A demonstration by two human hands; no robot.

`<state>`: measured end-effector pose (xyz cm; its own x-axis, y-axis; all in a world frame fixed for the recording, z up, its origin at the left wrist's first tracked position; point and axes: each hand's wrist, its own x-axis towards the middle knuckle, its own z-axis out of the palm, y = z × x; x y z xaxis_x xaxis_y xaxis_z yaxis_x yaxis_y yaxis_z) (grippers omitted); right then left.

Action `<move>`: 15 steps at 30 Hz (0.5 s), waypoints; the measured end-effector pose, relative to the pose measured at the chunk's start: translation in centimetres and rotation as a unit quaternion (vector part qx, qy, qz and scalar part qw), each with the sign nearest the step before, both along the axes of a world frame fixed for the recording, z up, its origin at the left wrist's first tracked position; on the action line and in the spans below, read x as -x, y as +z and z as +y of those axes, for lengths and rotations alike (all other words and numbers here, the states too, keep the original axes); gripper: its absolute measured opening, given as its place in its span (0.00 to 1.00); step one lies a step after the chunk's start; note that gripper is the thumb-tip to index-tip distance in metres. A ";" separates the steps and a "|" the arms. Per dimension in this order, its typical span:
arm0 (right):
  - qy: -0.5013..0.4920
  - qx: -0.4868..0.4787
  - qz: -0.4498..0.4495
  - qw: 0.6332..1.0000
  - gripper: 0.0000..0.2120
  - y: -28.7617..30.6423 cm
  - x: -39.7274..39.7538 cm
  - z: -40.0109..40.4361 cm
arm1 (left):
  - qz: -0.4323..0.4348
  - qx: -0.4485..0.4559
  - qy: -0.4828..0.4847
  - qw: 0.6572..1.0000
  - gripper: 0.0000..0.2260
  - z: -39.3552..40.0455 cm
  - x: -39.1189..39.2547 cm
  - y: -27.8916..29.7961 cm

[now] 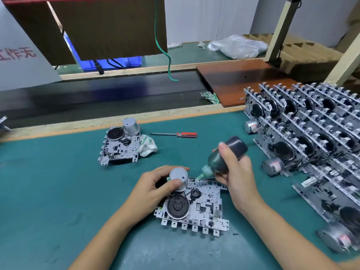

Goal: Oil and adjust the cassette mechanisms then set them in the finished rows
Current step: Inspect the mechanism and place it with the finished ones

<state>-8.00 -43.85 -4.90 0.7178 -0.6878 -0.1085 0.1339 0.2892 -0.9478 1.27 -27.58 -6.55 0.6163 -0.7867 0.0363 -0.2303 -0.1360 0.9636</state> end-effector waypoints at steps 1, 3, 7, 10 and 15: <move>0.004 0.015 0.007 1.000 0.19 -0.1 0.0 0.1 | -0.001 -0.002 0.002 1.000 0.11 0.0 0.0 0.0; 0.011 0.032 0.004 0.999 0.15 -0.2 0.0 0.4 | 0.002 -0.005 0.008 1.000 0.12 0.0 0.0 -0.1; 0.017 0.061 0.000 0.998 0.11 -0.4 -0.1 0.6 | 0.005 -0.009 0.009 1.000 0.12 0.0 0.0 -0.1; 0.015 0.064 0.009 0.998 0.09 -0.5 -0.1 0.6 | 0.008 -0.008 0.009 1.000 0.13 0.0 0.0 -0.2; 0.020 0.077 0.016 0.997 0.12 -0.7 -0.1 0.7 | 0.009 -0.008 0.012 1.000 0.13 0.0 0.0 -0.1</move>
<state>-7.88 -43.15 -5.57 0.7426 -0.6691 -0.0281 0.0937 0.1454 -0.9849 1.22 -27.61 -6.65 0.6352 -0.7722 0.0124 -0.2092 -0.1565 0.9653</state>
